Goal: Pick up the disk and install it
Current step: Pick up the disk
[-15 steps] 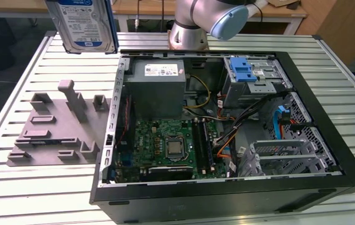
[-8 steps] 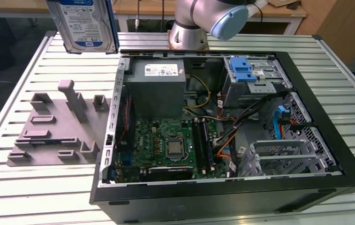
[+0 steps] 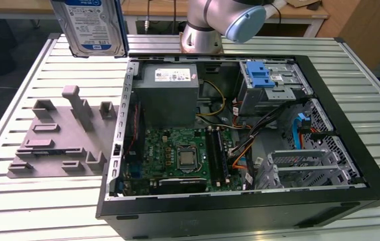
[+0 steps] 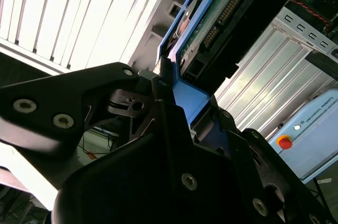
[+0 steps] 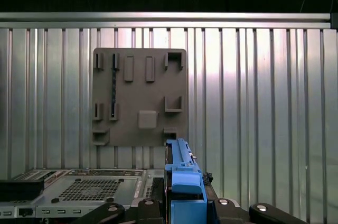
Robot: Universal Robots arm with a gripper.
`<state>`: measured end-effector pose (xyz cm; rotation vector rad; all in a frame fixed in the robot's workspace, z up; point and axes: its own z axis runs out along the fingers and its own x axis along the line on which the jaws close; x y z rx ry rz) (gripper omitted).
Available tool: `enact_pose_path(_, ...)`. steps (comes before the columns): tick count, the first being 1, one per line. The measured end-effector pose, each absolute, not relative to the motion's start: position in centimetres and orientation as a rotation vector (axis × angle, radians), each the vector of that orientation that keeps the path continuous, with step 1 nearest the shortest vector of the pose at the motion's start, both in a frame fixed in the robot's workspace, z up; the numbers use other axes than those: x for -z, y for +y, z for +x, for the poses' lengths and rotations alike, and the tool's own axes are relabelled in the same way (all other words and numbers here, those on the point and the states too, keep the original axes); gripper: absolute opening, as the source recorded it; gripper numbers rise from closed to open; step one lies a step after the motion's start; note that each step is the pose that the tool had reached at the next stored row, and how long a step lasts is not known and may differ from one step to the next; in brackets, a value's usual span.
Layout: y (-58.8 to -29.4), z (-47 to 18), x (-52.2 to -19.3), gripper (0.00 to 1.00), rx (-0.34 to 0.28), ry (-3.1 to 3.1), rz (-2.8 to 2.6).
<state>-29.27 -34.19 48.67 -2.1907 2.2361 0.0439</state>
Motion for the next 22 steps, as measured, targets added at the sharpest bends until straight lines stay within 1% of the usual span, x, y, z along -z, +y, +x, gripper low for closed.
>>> enact_pose_path(22,-34.2,-28.2,-48.7,0.37,-0.044,2.236,-2.191)
